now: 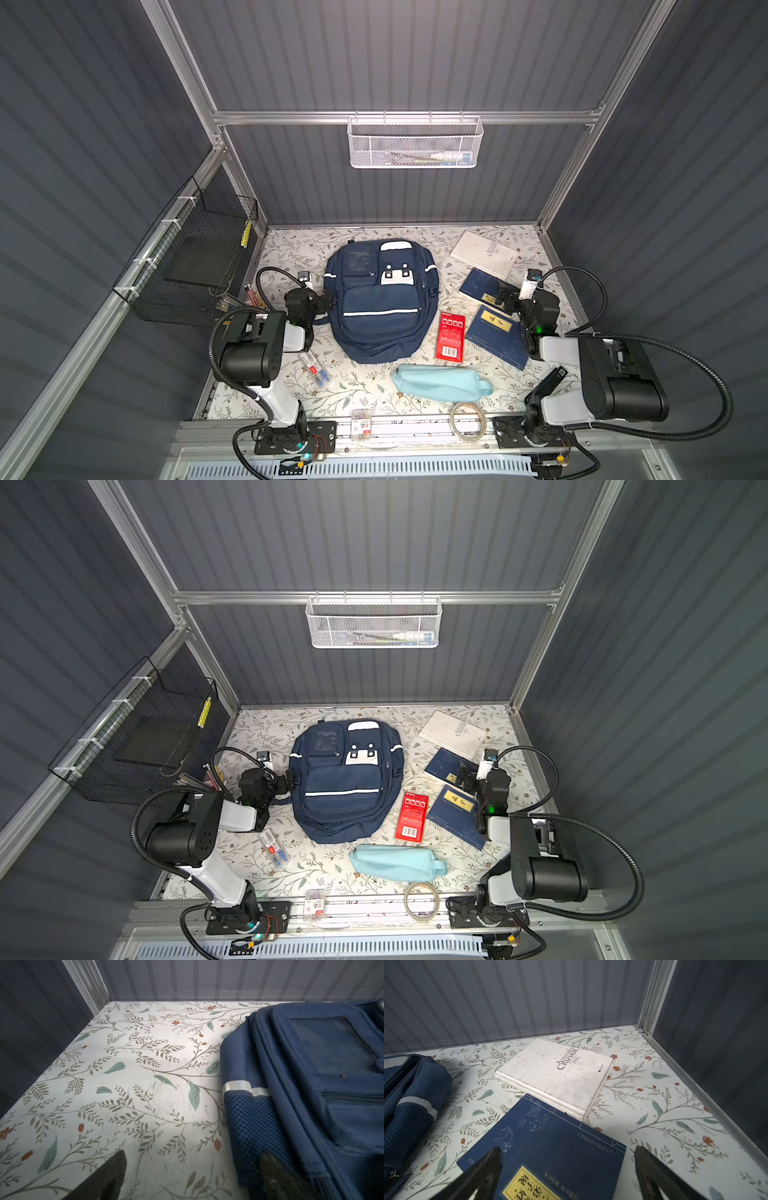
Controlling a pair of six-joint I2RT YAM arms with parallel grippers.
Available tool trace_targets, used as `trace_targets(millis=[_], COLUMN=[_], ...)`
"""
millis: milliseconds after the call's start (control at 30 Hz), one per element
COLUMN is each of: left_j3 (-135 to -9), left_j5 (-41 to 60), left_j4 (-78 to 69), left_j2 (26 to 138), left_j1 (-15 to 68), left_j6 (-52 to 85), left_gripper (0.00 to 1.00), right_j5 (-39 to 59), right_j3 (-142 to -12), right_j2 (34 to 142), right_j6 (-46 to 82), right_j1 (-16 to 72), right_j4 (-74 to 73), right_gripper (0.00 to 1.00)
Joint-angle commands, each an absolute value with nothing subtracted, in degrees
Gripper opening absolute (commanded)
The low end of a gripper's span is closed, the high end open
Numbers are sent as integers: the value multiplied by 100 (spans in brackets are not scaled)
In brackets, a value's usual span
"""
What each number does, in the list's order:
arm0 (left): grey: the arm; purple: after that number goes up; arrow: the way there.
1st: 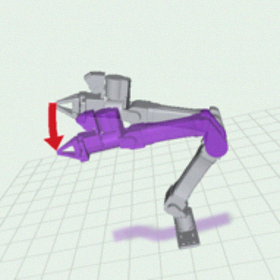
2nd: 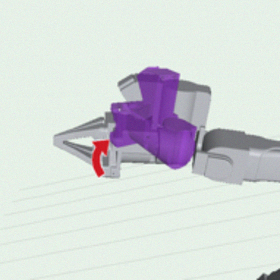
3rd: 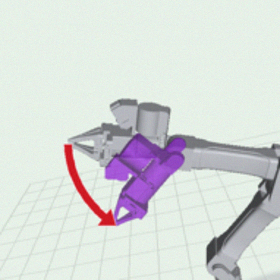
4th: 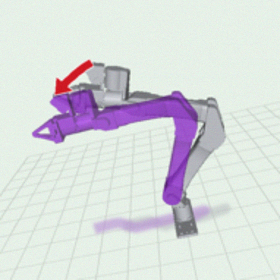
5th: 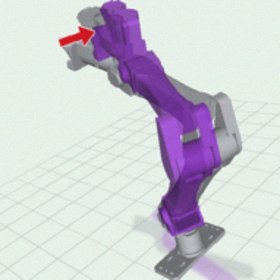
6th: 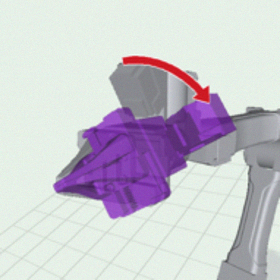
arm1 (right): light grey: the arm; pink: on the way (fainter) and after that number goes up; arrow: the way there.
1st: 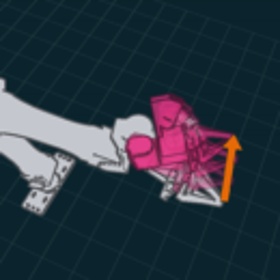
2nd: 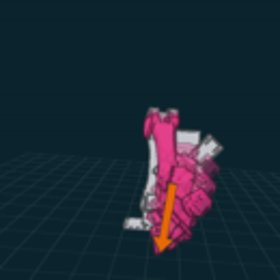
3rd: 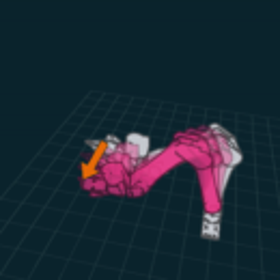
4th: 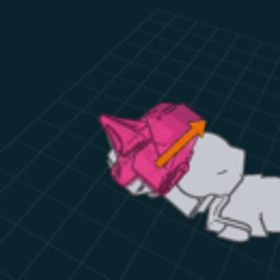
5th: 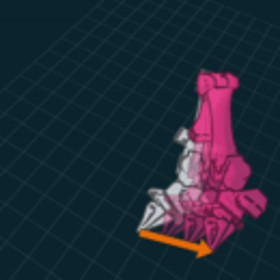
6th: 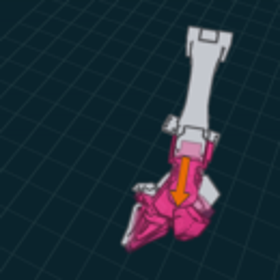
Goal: Pack the student bag
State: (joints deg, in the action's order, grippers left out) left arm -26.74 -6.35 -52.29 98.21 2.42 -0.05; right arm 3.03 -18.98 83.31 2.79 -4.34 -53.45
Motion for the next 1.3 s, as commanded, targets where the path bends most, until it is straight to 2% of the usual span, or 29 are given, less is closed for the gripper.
trace_targets(millis=[0, 933, 1000, 1167, 1267], left_j3=[-2733, -2689, -2704, -3377, -3468], left_j5=[-615, -636, -666, -574, -190], left_j4=[-5238, -5275, -5107, -3089, -2699], left_j2=[9852, 9801, 9604, 8756, 8404], left_j1=[246, 244, 245, 246, 246], left_j6=[-120, -69, -71, 104, 551], left_gripper=[100, 100, 100, 100, 100], right_j5=[237, 305, 470, 461, 349], right_j3=[-1889, -1890, -1977, -2339, -3026], right_j2=[8334, 8327, 8179, 7350, 7009], right_j6=[290, 286, 202, 256, 1194], right_j1=[-404, -415, -400, -378, -385], right_j4=[-5485, -5493, -5195, -3778, -2126], right_gripper=[99, 99, 99, 99, 99])
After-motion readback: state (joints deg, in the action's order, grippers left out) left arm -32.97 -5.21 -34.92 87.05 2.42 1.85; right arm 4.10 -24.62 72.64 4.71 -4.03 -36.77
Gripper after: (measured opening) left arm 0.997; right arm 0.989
